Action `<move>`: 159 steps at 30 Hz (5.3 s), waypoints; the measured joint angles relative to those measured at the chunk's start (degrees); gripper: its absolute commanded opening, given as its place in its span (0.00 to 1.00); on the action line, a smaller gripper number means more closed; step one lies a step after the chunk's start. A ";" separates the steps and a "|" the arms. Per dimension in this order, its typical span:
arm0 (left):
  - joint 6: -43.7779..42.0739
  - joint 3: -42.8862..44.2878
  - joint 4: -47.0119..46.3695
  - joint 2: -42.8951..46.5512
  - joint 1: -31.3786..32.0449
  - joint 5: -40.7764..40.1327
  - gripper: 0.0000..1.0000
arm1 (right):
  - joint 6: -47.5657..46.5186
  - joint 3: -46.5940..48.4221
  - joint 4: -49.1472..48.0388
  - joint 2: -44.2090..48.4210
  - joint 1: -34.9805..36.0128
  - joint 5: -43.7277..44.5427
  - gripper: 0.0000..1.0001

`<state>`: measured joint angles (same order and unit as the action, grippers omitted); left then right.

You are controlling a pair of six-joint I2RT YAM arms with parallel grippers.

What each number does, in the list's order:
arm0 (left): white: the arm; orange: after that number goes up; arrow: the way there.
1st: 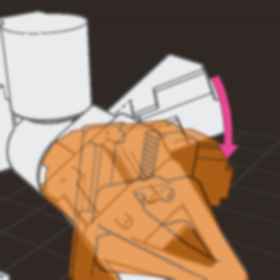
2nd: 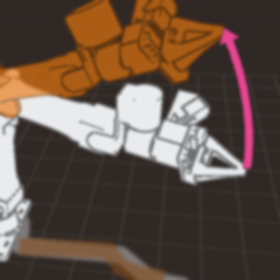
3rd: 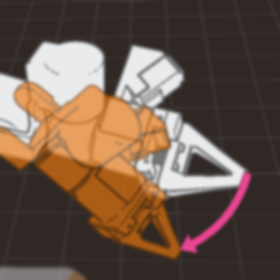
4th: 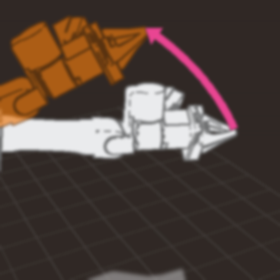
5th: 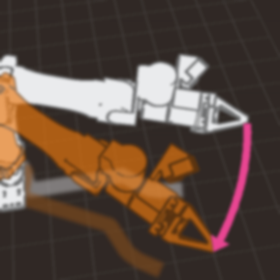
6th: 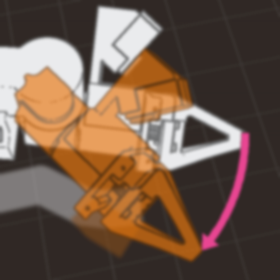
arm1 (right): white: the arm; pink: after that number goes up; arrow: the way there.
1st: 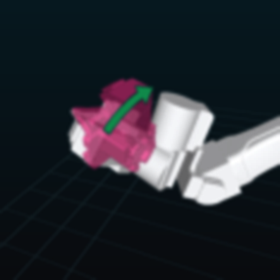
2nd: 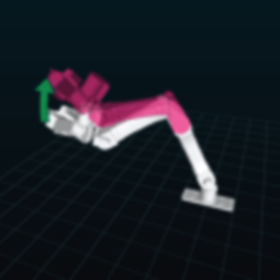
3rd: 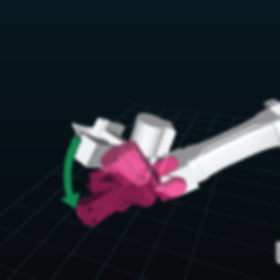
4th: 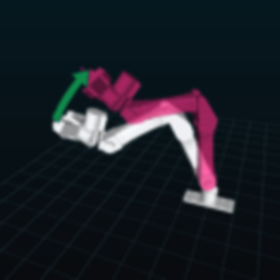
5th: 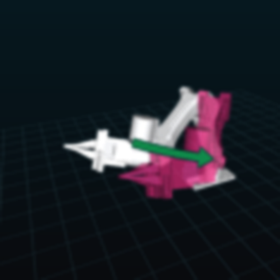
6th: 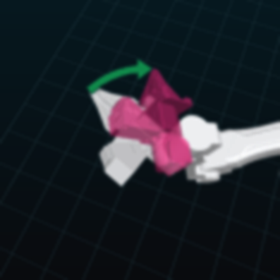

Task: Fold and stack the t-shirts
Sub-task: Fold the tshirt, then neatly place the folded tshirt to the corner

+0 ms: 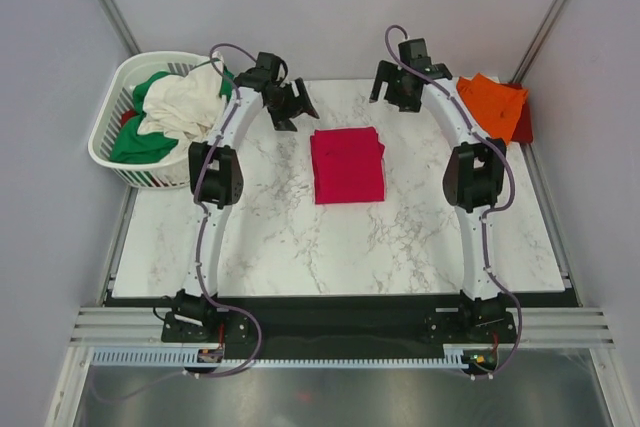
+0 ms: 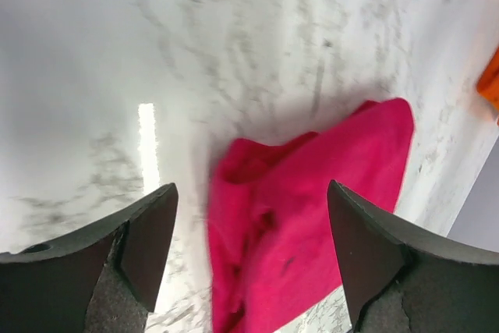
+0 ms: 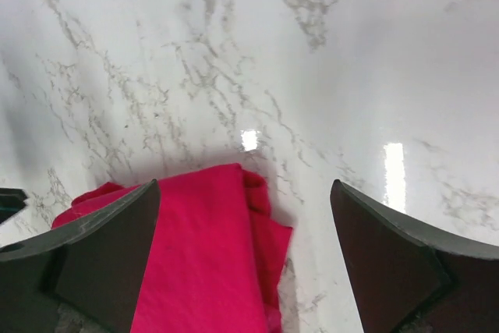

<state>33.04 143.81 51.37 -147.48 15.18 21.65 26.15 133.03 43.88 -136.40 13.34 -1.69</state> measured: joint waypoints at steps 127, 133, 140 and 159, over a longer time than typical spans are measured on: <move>-9.25 -92.63 -3.76 94.99 2.69 -18.58 0.86 | -1.03 -20.06 -20.41 5.57 -10.40 -24.90 0.00; -9.25 -92.65 -3.98 94.97 2.69 -18.60 0.86 | -5.75 -7.48 -12.07 4.20 -13.77 -20.72 0.00; -9.25 -92.65 -4.02 94.60 2.69 -18.60 0.86 | -6.91 4.90 -6.62 -0.76 -21.29 -19.98 0.00; -9.25 -92.67 -4.83 91.10 2.69 -18.58 0.84 | -6.91 5.27 -4.31 -4.46 -41.03 -21.38 0.05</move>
<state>23.79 51.13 46.54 -56.38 17.87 3.07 19.25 138.30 39.57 -140.86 -27.68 -23.07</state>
